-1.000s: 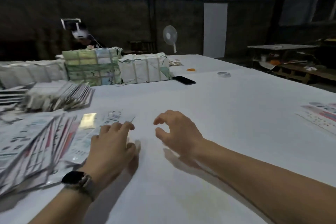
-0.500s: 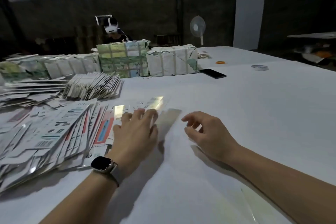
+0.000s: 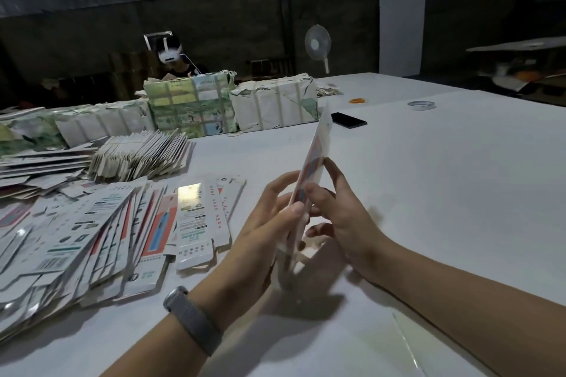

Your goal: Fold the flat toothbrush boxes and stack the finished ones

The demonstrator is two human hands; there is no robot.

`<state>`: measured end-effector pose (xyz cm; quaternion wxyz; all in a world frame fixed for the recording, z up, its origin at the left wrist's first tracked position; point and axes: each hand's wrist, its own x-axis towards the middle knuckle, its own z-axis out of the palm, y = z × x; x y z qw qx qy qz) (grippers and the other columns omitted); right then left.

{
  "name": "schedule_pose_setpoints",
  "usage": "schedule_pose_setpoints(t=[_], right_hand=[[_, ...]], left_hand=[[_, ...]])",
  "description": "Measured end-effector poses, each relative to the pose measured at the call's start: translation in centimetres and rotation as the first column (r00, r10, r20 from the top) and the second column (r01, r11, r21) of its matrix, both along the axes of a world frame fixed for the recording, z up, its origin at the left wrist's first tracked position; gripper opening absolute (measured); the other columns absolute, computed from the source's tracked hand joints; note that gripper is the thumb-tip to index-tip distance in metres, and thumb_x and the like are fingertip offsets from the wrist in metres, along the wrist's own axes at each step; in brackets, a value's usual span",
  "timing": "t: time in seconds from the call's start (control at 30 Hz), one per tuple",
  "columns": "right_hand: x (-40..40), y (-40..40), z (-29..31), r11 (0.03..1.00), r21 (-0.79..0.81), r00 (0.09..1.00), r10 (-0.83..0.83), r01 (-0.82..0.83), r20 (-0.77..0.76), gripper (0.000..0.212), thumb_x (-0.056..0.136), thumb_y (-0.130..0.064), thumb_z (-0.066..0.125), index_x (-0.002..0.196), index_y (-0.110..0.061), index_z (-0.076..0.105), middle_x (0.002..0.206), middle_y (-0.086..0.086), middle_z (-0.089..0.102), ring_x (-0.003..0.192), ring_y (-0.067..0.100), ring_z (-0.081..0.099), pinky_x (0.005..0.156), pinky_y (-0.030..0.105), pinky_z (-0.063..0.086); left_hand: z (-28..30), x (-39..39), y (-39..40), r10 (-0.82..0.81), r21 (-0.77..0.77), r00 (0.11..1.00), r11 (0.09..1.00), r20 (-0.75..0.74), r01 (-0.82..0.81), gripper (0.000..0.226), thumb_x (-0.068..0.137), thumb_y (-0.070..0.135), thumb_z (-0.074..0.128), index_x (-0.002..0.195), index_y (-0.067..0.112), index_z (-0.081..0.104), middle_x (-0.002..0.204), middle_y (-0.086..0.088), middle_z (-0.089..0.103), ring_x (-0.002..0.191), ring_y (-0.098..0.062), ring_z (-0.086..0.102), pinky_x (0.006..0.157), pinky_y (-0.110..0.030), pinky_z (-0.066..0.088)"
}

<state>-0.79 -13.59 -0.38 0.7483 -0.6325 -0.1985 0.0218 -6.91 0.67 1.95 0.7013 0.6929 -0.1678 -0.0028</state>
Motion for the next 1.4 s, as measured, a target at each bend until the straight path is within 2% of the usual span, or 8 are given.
schedule_pose_setpoints(t=[0.27, 0.43, 0.7, 0.83, 0.97, 1.07, 1.23, 1.4], right_hand=[[-0.2, -0.1, 0.0, 0.991, 0.096, 0.991, 0.1, -0.091, -0.093, 0.071, 0.073, -0.062, 0.07, 0.136, -0.046, 0.042, 0.089, -0.002, 0.075, 0.077, 0.017, 0.072, 0.056, 0.025, 0.052], [0.5, -0.2, -0.5, 0.99, 0.12, 0.988, 0.086, -0.071, -0.131, 0.064, 0.079, -0.046, 0.068, 0.138, -0.029, 0.047, 0.119, 0.01, 0.07, 0.105, 0.03, 0.07, 0.085, 0.045, 0.057], [0.2, -0.4, -0.1, 0.989, 0.026, 0.985, 0.148, -0.146, -0.093, 0.046, 0.081, -0.039, 0.056, 0.125, -0.025, 0.06, 0.107, 0.007, 0.073, 0.09, 0.018, 0.071, 0.069, 0.034, 0.058], [-0.1, -0.5, -0.2, 0.986, 0.009, 0.982, 0.164, -0.164, -0.097, 0.043, 0.082, -0.046, 0.055, 0.12, -0.029, 0.063, 0.11, 0.006, 0.072, 0.098, 0.025, 0.07, 0.084, 0.042, 0.057], [-0.3, -0.3, 0.0, 0.974, 0.05, 0.966, 0.224, -0.22, -0.125, 0.042, 0.082, -0.045, 0.057, 0.118, -0.023, 0.065, 0.101, 0.007, 0.071, 0.093, 0.026, 0.067, 0.084, 0.041, 0.055], [-0.5, -0.2, -0.2, 0.96, 0.078, 0.956, 0.275, -0.268, -0.105, 0.033, 0.087, -0.033, 0.055, 0.115, -0.024, 0.069, 0.108, 0.006, 0.071, 0.097, 0.034, 0.065, 0.083, 0.04, 0.056], [-0.9, -0.3, -0.3, 0.946, 0.113, 0.95, 0.309, -0.303, -0.047, 0.038, 0.098, -0.025, 0.055, 0.136, -0.023, 0.053, 0.13, 0.008, 0.067, 0.116, 0.033, 0.065, 0.096, 0.049, 0.055], [-1.3, 0.6, -0.2, 0.987, -0.021, 0.983, 0.161, -0.16, 0.083, 0.053, 0.096, -0.038, 0.049, 0.148, -0.035, 0.034, 0.132, -0.001, 0.064, 0.116, 0.022, 0.066, 0.093, 0.043, 0.057]], left_hand=[[-0.3, -0.3, -0.4, -0.042, 0.034, 0.998, 0.998, -0.036, 0.043, 0.039, 0.093, 0.048, 0.064, 0.127, 0.063, 0.051, 0.137, 0.015, 0.058, 0.119, -0.008, 0.064, 0.102, -0.041, 0.054], [-1.0, -0.1, -0.2, -0.046, 0.031, 0.999, 0.998, 0.009, 0.045, 0.053, 0.095, 0.033, 0.063, 0.135, 0.06, 0.042, 0.131, 0.026, 0.057, 0.11, 0.007, 0.065, 0.077, -0.012, 0.053], [-1.1, 0.8, -0.3, 0.075, -0.046, 0.991, 0.996, -0.107, -0.08, 0.044, 0.085, 0.06, 0.046, 0.129, 0.067, 0.044, 0.106, 0.033, 0.07, 0.1, 0.0, 0.07, 0.073, -0.019, 0.058], [-1.2, 1.0, 0.5, 0.1, -0.04, 0.983, 0.993, -0.157, -0.107, 0.066, 0.075, 0.061, 0.059, 0.137, 0.051, 0.035, 0.081, 0.033, 0.07, 0.077, 0.004, 0.072, 0.057, -0.015, 0.055], [-1.1, 1.1, 1.3, 0.04, -0.085, 0.974, 0.995, -0.221, -0.06, 0.08, 0.079, 0.054, 0.074, 0.147, 0.029, 0.041, 0.092, 0.003, 0.077, 0.087, -0.02, 0.076, 0.065, -0.027, 0.059], [-0.6, 1.3, 1.4, 0.045, -0.073, 0.973, 0.995, -0.227, -0.063, 0.062, 0.085, 0.035, 0.072, 0.14, 0.014, 0.053, 0.084, -0.002, 0.076, 0.07, -0.016, 0.073, 0.058, -0.026, 0.057], [-1.1, 0.8, 1.0, 0.047, -0.053, 0.981, 0.997, -0.189, -0.058, 0.012, 0.082, 0.038, 0.068, 0.09, 0.04, 0.077, 0.093, -0.007, 0.078, 0.076, -0.023, 0.077, 0.061, -0.027, 0.059], [-1.5, 0.8, 0.0, 0.122, -0.127, 0.972, 0.981, -0.199, -0.149, 0.029, 0.081, 0.043, 0.064, 0.109, 0.037, 0.072, 0.094, -0.004, 0.079, 0.081, -0.023, 0.077, 0.061, -0.029, 0.06]])
